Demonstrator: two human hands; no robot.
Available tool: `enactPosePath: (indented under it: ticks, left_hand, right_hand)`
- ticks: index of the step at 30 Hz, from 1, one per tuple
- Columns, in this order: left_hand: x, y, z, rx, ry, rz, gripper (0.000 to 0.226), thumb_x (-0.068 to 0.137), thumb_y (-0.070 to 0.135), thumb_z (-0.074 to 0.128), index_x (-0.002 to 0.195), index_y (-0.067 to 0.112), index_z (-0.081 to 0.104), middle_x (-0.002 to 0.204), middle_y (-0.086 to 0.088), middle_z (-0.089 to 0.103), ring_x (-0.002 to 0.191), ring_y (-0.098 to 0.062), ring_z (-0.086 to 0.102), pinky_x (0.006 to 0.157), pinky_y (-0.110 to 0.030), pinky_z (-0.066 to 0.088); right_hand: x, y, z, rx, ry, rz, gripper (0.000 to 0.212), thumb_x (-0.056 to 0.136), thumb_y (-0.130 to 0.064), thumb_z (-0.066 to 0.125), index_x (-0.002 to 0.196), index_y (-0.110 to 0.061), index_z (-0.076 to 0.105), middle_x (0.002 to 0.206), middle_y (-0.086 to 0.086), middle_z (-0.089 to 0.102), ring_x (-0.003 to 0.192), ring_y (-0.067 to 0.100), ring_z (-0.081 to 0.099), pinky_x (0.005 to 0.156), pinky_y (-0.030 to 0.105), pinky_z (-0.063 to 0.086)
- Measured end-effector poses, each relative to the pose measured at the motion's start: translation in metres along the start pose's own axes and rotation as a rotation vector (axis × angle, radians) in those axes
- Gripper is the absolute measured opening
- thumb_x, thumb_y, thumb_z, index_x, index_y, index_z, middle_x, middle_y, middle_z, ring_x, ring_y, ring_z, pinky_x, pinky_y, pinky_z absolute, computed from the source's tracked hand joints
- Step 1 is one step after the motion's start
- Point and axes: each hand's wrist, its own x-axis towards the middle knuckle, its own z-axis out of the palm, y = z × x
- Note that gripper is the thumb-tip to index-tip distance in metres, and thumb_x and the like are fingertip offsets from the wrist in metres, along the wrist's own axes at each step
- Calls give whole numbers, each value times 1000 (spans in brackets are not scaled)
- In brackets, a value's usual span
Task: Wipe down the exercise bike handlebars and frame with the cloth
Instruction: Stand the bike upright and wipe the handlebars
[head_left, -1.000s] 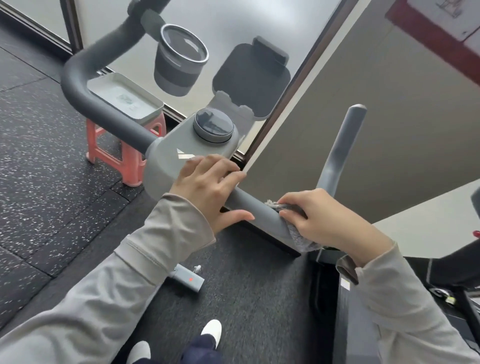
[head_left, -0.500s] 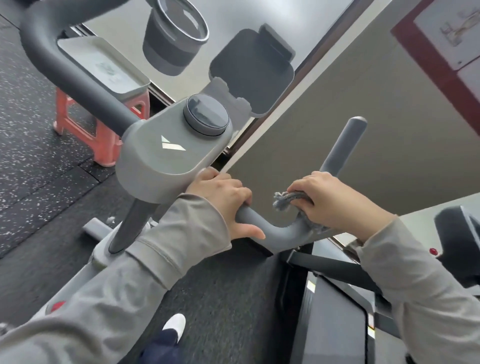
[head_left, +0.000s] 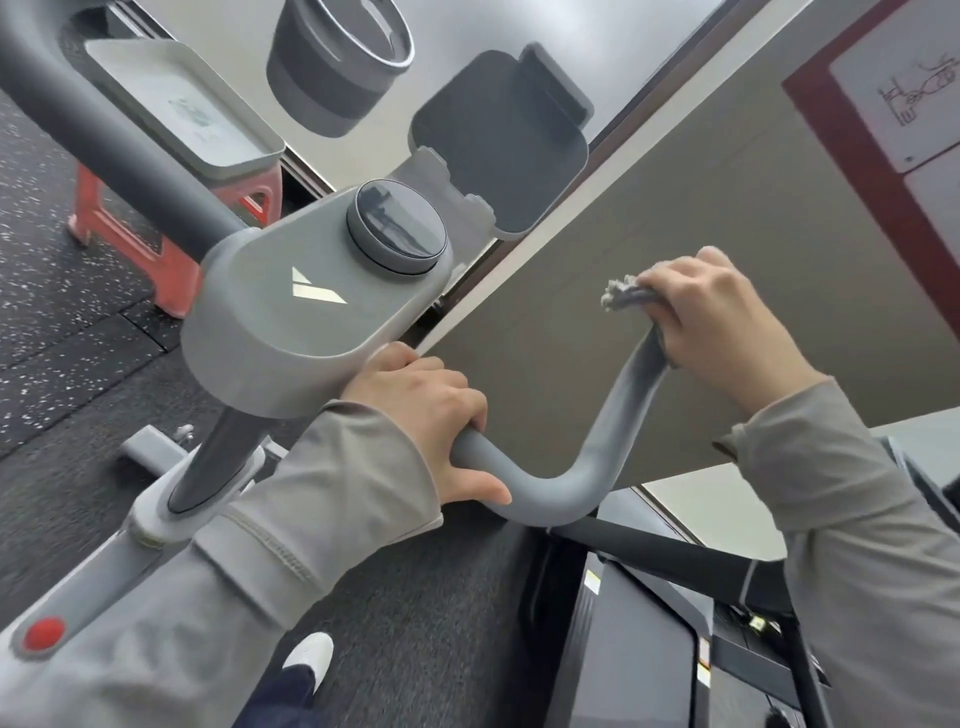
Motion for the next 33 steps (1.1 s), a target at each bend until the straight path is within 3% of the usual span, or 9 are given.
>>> enactPosePath:
  ticks: [9, 12, 16, 22, 27, 30, 33]
  left_hand:
    - [-1, 1, -1, -12, 9, -5, 61, 61, 80, 47, 102, 35, 56, 103, 19, 57, 105, -2, 46, 94, -19, 5]
    - [-2, 1, -1, -14, 13, -16, 62, 61, 80, 47, 101, 34, 57, 102, 20, 58, 104, -1, 47, 94, -19, 6]
    - [-2, 1, -1, -11, 13, -21, 61, 61, 80, 48, 101, 36, 57, 102, 19, 58, 104, 0, 47, 94, -19, 6]
    - [-3, 2, -1, -5, -6, -20, 62, 61, 81, 46, 102, 36, 55, 102, 20, 57, 103, 1, 45, 95, -18, 6]
    - [-5, 2, -3, -29, -26, -26, 61, 60, 79, 51, 100, 34, 58, 100, 19, 59, 103, 0, 47, 95, -17, 8]
    - [-6, 2, -5, -62, -2, -17, 59, 59, 77, 56, 96, 32, 61, 96, 17, 61, 100, -2, 50, 95, -17, 10]
    - [-7, 4, -9, -77, -3, -23, 57, 53, 76, 64, 86, 28, 66, 86, 15, 65, 90, -8, 58, 93, -19, 15]
  right_hand:
    - [24, 16, -13, -47, 18, 62, 22, 88, -6, 56, 106, 2, 65, 96, 25, 63, 99, 37, 48, 83, 42, 42]
    - [46, 27, -24, -91, -119, 138, 20, 87, -12, 57, 102, -1, 66, 93, 26, 61, 94, 38, 53, 78, 39, 44]
    - [62, 29, -37, -74, -389, 182, 16, 84, -22, 60, 95, -13, 67, 87, 13, 58, 83, 33, 54, 69, 33, 44]
    - [53, 27, -37, -37, -369, 85, 22, 84, -11, 55, 99, -18, 70, 87, 7, 60, 96, 30, 53, 79, 35, 48]
    - [58, 50, -44, 144, -340, 232, 17, 89, -25, 58, 101, -19, 69, 88, 6, 62, 87, 25, 53, 74, 29, 39]
    - [47, 70, -42, 490, -303, 355, 17, 91, -27, 58, 102, -20, 69, 92, 4, 68, 86, 19, 61, 76, 29, 49]
    - [29, 76, -27, 873, -174, 435, 19, 95, -21, 54, 105, -12, 67, 81, 2, 66, 64, 2, 61, 54, 12, 48]
